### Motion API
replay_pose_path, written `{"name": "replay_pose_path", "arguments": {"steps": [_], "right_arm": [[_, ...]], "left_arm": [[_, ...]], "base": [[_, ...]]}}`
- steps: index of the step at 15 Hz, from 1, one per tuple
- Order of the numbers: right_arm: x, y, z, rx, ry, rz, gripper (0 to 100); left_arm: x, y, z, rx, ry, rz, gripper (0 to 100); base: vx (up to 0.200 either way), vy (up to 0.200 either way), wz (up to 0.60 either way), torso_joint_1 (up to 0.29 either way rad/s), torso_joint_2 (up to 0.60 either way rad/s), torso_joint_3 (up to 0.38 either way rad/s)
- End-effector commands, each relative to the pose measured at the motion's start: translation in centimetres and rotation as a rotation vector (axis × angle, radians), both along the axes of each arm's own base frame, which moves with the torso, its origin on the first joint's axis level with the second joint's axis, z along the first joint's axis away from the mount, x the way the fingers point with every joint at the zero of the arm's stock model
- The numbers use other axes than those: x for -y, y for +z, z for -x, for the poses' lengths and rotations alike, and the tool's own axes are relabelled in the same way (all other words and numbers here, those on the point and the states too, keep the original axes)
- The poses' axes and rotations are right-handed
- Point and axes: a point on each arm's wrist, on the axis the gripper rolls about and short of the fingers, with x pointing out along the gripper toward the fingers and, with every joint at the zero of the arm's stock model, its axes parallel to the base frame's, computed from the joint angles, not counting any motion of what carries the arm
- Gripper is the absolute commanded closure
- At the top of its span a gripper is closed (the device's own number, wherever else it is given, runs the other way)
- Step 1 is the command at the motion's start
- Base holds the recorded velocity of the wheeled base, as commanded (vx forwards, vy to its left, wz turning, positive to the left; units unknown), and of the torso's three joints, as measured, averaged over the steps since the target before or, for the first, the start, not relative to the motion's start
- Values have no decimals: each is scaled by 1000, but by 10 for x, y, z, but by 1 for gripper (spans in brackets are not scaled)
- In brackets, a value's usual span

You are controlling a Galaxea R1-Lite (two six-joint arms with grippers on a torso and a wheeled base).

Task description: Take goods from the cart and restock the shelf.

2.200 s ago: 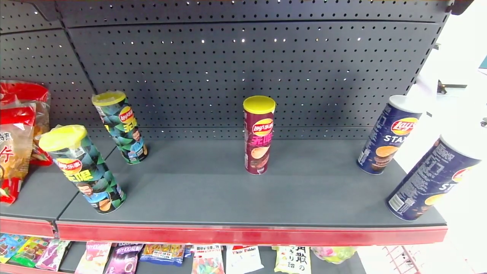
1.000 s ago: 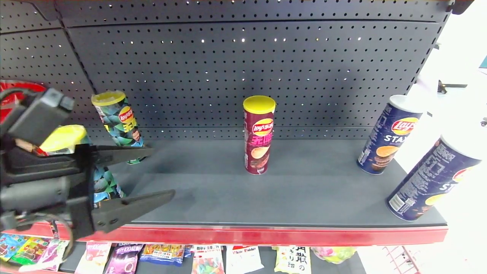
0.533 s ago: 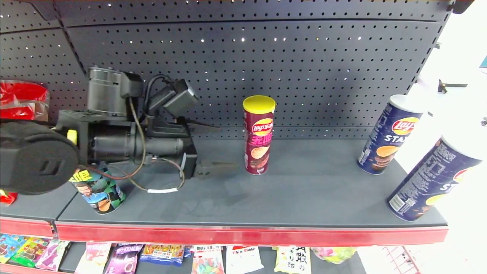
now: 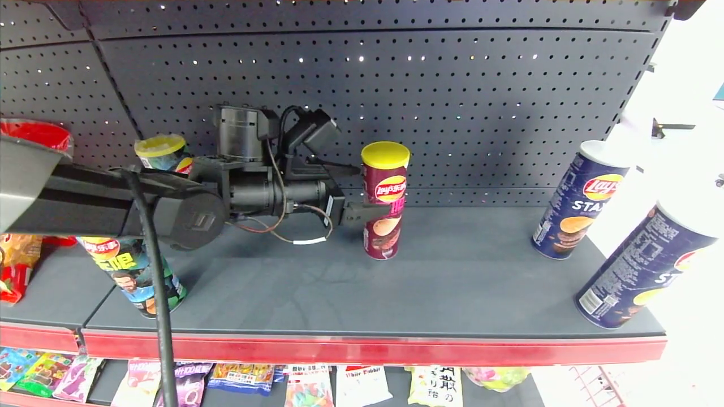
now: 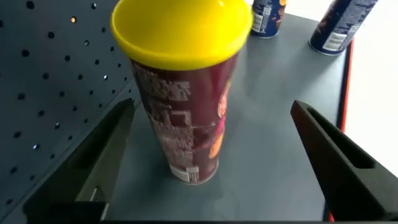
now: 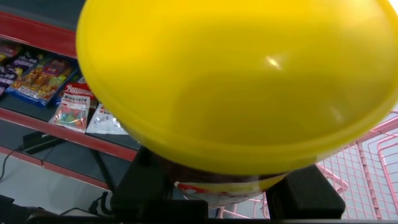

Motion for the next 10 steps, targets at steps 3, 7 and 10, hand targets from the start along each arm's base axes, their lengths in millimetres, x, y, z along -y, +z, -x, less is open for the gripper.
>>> {"name": "replay_pose_path", "arguments": {"steps": [3, 7, 10], "right_arm": [[0, -2, 0, -8, -1, 1, 100], [0, -2, -1, -7, 0, -1, 100], [0, -2, 0, -8, 0, 1, 100]], "left_arm": [[10, -16, -17, -28, 1, -3, 0], [25, -12, -25, -28, -15, 30, 0], [33, -13, -28, -23, -9, 33, 0]], "base": [[0, 0, 0, 0, 0, 0], [0, 0, 0, 0, 0, 0], [0, 0, 0, 0, 0, 0]]}}
